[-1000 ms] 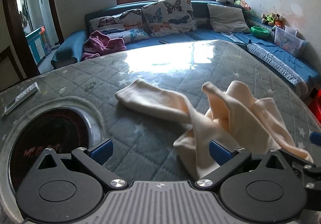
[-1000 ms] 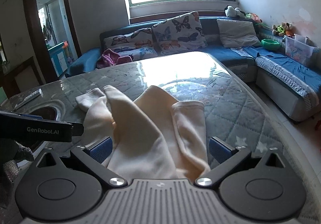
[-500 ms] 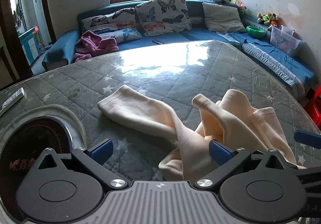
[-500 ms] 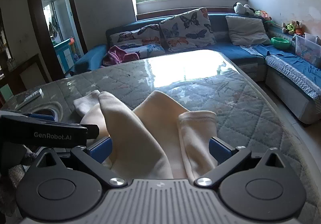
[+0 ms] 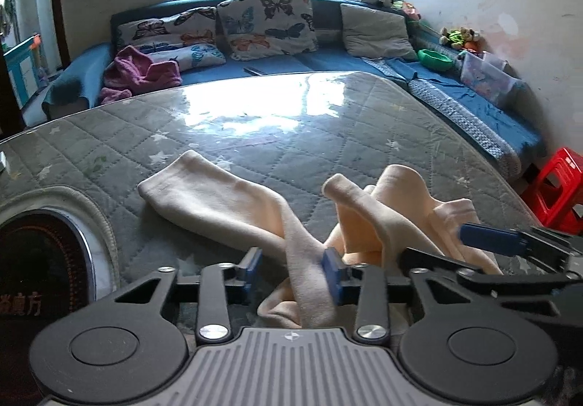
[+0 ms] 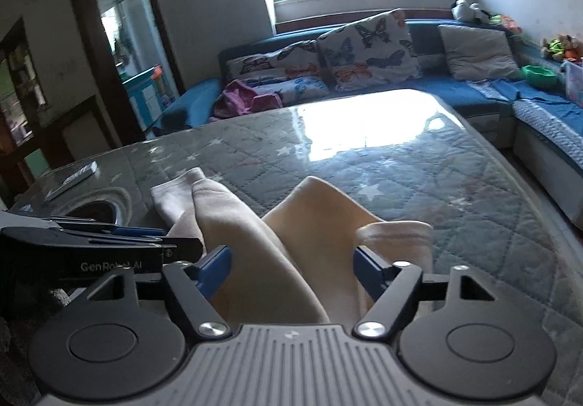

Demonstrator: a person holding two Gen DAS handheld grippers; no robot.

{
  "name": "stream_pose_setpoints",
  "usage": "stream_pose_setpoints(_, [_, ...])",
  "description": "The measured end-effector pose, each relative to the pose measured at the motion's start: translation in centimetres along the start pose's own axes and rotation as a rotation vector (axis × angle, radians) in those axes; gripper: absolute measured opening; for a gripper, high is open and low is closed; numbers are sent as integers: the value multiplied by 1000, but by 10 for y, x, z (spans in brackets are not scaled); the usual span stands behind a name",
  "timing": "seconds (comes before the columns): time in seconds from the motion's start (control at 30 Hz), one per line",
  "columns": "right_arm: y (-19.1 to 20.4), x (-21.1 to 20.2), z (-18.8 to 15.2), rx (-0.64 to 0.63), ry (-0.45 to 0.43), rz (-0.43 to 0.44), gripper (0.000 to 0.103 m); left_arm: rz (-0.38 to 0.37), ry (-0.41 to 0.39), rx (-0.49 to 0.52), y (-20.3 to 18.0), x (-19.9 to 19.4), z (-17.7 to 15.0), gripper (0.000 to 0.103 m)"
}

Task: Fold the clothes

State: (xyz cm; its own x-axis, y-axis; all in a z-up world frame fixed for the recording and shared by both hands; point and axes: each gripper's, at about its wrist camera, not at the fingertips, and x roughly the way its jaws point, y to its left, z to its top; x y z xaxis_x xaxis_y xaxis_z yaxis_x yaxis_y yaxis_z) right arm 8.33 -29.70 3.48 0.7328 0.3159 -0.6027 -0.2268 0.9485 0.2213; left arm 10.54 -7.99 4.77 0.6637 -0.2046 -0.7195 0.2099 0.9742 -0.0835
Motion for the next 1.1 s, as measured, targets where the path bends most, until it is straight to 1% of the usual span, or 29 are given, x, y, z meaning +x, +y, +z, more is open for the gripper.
stream_pose_setpoints(0.07, [2,6,3,-9,15,22,70,-16,3,2,0,0,-1,26])
stream_pose_setpoints(0.13, [2,12,2,-10,31,35,64,-26,3,5,0,1,-1,23])
stream_pose_setpoints(0.17, [2,15,2,-9,39,45,58,-31,3,7,0,2,-1,18])
stream_pose_setpoints(0.2, [1,18,1,-6,49,59,53,-36,4,7,1,2,0,16])
stream_pose_setpoints(0.23, [0,20,1,-3,60,73,50,-42,6,3,2,2,0,14])
stream_pose_setpoints(0.3, [-2,22,-1,2,69,94,35,-49,3,-3,4,0,-1,10])
stream_pose_setpoints(0.33, [-2,21,-1,5,68,100,32,-51,0,-6,5,-2,-1,8])
stream_pose_setpoints(0.37, [-3,19,-1,8,63,101,26,-53,-5,-9,7,-4,-2,5])
stream_pose_setpoints(0.47, [-5,7,-3,30,30,96,10,-51,-18,-21,12,-13,-4,3])
stream_pose_setpoints(0.5, [-6,1,-3,39,13,94,8,-46,-23,-25,14,-16,-5,3])
stream_pose_setpoints(0.63, [-9,-24,-5,36,-42,39,6,-27,-44,-46,24,-35,-13,3])
stream_pose_setpoints(0.83, [-24,-78,-10,51,-125,-56,5,1,-80,-87,48,-74,-30,3])
stream_pose_setpoints(0.87, [-26,-85,-12,54,-132,-69,5,3,-84,-96,52,-80,-33,3])
stream_pose_setpoints(0.93, [-28,-95,-16,70,-137,-77,9,7,-97,-109,58,-92,-40,3])
stream_pose_setpoints(0.97, [-28,-98,-18,73,-138,-79,12,9,-103,-115,60,-98,-44,3])
stream_pose_setpoints(1.0, [-25,-100,-21,65,-133,-80,25,14,-104,-120,63,-104,-49,3])
stream_pose_setpoints(1.07, [-18,-99,-27,33,-116,-85,43,21,-105,-127,69,-114,-58,3])
stream_pose_setpoints(1.1, [-14,-98,-30,17,-106,-86,44,26,-106,-131,73,-119,-63,3])
